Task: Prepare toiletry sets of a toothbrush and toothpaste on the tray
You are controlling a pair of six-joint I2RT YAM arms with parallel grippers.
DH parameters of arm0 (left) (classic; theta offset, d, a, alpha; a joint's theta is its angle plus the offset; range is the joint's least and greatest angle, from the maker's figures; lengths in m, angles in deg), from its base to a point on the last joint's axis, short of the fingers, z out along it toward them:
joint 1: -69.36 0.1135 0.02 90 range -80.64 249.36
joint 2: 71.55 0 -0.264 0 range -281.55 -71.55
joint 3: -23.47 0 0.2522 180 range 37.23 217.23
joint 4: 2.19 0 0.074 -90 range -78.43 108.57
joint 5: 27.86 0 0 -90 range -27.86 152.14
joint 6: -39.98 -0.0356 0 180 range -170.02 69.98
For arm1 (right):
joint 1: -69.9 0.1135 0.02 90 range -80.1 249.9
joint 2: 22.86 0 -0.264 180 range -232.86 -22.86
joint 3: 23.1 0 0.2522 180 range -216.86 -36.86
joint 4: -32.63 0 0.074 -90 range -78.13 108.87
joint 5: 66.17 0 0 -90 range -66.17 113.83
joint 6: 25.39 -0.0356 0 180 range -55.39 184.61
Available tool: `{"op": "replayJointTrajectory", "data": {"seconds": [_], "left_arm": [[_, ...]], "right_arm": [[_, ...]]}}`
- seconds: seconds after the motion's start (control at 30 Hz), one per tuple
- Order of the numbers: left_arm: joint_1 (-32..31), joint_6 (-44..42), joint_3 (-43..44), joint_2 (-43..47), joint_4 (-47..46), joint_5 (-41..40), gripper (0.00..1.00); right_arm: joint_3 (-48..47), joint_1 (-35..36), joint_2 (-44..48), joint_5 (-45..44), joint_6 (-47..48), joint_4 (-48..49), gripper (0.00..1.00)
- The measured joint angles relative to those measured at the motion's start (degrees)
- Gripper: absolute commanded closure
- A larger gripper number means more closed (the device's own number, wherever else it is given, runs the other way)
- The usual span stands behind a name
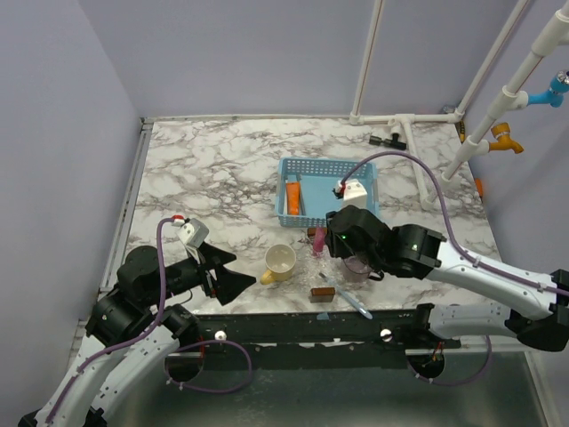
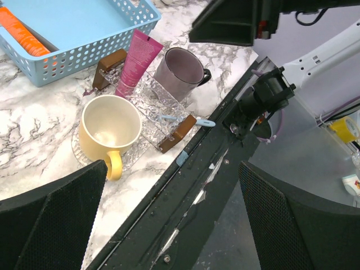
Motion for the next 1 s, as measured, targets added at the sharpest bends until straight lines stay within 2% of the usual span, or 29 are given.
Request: {"op": "replayJointTrajectory", "data": {"seconds": [0.17, 0.5, 0.77, 1.0], "left_arm": [[0.00, 0.00, 0.00, 0.00, 0.00, 0.00, 0.01], [0.00, 0.00, -0.02, 0.00, 0.00, -0.24, 0.01], [0.00, 0.00, -0.02, 0.00, 0.00, -0.46, 0.01], [0.00, 0.00, -0.04, 0.00, 0.00, -0.46, 0.01]], "right_arm": [[1.03, 0.00, 3.93, 4.46, -1.40, -5.27, 0.62], [8.28, 0.00, 4.94, 15.02, -5.51, -13.05, 0.56], [14.67, 0.00, 3.02, 18.53, -8.44, -13.38, 0.55], [21.81, 0.92, 2.73, 18.40, -11.87, -9.64, 0.53]]}}
